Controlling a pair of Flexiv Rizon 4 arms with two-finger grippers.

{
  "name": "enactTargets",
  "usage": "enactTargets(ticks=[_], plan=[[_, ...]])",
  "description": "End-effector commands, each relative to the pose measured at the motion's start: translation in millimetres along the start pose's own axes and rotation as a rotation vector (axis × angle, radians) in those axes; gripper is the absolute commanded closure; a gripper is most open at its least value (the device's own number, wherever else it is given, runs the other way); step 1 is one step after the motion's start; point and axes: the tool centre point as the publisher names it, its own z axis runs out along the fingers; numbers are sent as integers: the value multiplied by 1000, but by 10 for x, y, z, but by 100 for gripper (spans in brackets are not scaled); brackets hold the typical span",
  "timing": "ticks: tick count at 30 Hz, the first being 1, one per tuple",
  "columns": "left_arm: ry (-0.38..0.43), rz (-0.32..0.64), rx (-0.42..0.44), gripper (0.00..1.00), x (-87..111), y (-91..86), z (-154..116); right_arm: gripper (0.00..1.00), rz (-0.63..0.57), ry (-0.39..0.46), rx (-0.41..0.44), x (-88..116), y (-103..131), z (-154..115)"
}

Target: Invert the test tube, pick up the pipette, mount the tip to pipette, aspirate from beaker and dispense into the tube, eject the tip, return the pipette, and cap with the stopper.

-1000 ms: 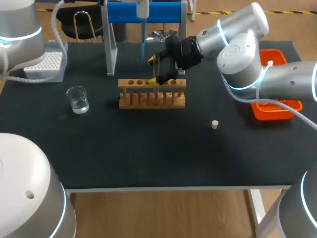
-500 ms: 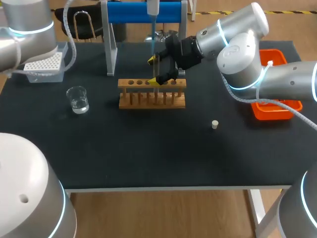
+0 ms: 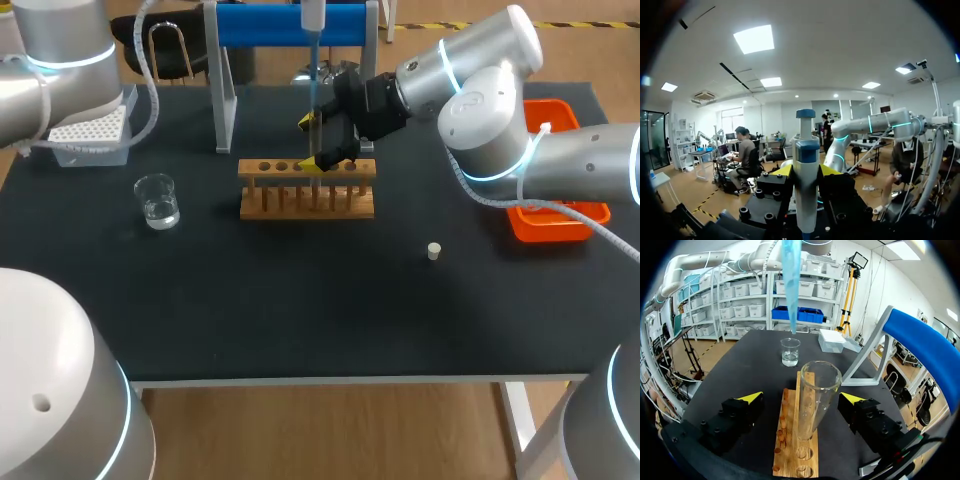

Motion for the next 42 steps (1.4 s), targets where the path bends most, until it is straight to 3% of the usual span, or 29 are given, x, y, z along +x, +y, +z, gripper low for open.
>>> enactTargets(ticks=[1,42], plan=[[11,1,4,100,-47,28,4,0,0,1,1,0,2,-7],[45,-5,12,100,-103,221,41,0,0,1,1,0,2,-7]])
